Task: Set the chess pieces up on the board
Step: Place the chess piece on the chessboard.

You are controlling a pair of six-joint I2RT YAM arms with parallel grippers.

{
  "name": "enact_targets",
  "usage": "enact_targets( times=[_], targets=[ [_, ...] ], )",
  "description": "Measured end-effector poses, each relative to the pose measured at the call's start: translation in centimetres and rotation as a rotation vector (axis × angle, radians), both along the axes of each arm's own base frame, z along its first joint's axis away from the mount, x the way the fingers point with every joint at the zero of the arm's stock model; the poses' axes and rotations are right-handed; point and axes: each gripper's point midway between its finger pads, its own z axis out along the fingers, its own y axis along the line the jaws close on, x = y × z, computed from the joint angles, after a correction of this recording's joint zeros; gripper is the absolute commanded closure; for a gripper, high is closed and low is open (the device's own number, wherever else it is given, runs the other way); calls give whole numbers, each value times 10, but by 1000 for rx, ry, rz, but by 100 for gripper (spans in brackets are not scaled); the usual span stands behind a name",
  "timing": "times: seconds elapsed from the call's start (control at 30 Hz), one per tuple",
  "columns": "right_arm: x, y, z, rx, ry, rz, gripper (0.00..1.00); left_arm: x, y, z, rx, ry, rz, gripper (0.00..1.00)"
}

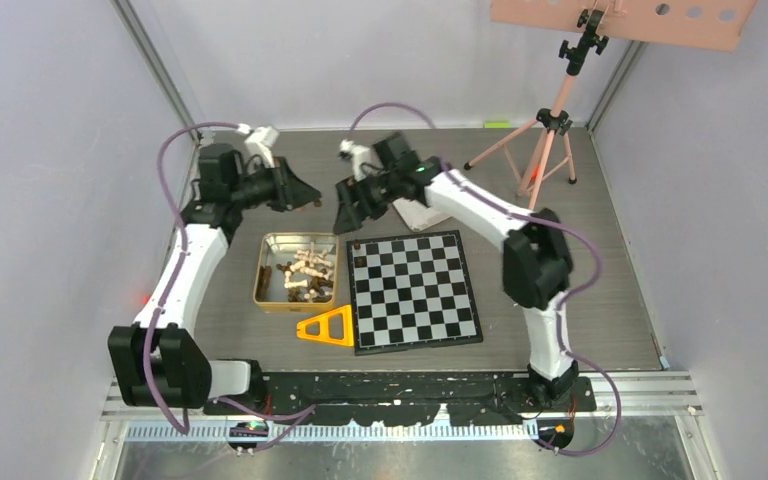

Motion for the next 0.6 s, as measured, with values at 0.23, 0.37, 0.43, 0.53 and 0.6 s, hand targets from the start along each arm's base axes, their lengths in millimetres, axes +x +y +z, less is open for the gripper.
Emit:
enact_targets(
  times=[0.23, 0.37, 0.43, 0.53, 0.6],
  targets=[
    [41, -143, 65, 1, -168, -225, 21, -5, -92, -28, 82, -79, -244, 100],
    [42, -227, 54, -68, -197, -360, 21, -9, -156, -54, 142, -133, -405, 99],
    [32, -258, 40, -118, -190, -404, 21, -12, -189, -65, 158, -160, -487, 98],
    [13, -289, 27, -179, -199, -438, 21, -12, -234, -87, 176, -188, -588, 97],
    [3, -304, 23, -201, -209, -459, 21, -10, -257, -102, 179, -188, -637, 97]
  ],
)
